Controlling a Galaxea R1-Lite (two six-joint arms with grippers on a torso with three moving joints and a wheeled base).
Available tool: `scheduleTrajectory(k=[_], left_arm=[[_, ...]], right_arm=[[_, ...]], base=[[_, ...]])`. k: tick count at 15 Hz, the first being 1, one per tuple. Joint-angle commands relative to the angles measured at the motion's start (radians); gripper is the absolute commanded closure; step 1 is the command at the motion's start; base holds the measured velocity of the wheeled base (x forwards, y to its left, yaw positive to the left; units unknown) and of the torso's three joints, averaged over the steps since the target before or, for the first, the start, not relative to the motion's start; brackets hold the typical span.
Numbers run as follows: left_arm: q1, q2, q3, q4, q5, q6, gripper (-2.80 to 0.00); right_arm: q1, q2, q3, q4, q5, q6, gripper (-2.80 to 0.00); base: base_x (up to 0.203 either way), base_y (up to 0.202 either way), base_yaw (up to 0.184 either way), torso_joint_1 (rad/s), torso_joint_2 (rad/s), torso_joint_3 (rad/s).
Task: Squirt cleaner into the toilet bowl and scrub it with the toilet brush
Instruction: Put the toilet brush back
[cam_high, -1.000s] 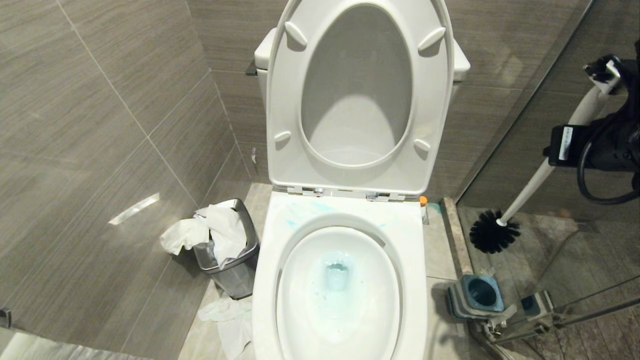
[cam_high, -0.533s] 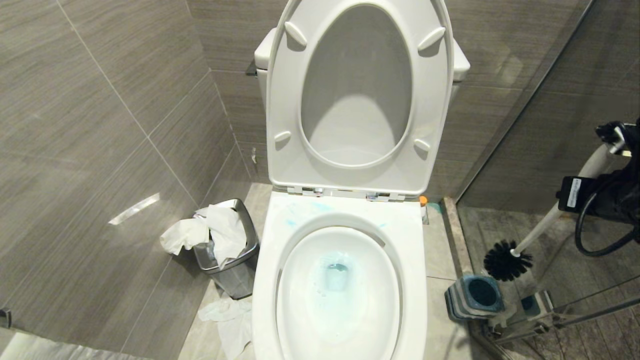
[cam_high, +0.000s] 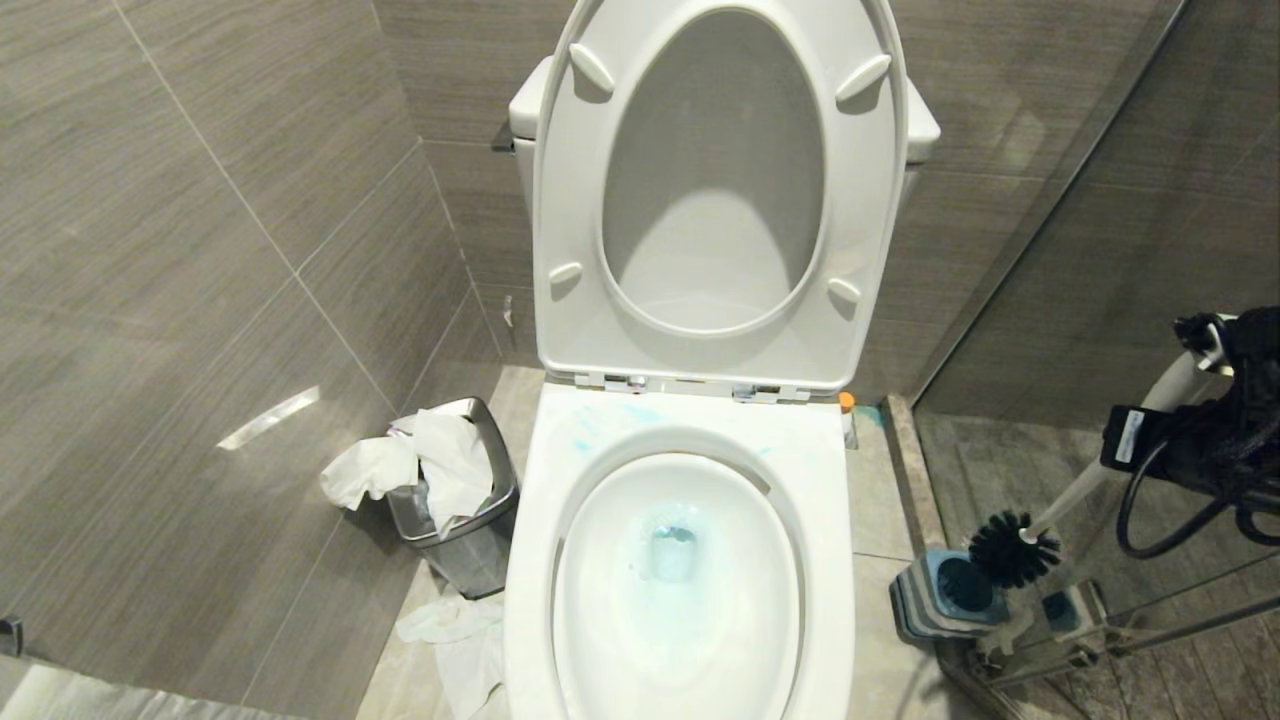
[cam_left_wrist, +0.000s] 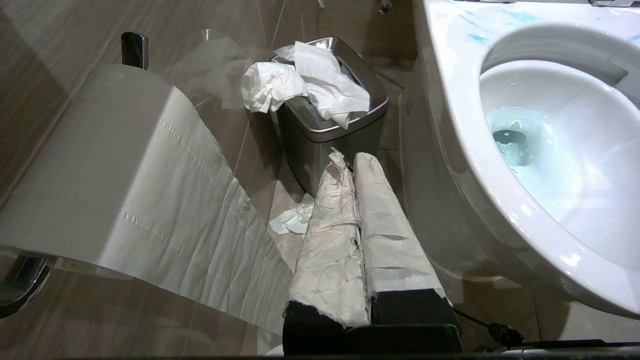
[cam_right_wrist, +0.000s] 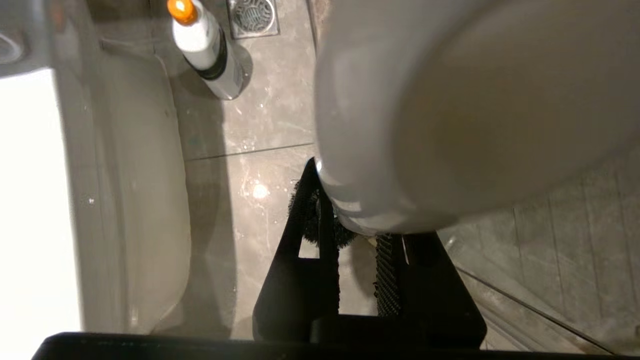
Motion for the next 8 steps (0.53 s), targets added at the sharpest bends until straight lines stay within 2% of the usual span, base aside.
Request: scheduleTrajectory(k=[1,8], left_arm=[[0.0,0.001,0.002,0.0,0.0,0.001,0.0],[0.0,0.001,0.002,0.0,0.0,0.001,0.0]], right_arm=[[-0.006,0.07,0.043,-0.076,-0.002,0.001,0.0],[-0.043,0.251,0.069,-0.278,0.004,-0.002,0.0]], base=[[0.0,0.0,0.0,0.0,0.0,0.0],[0.0,0.0,0.0,0.0,0.0,0.0]])
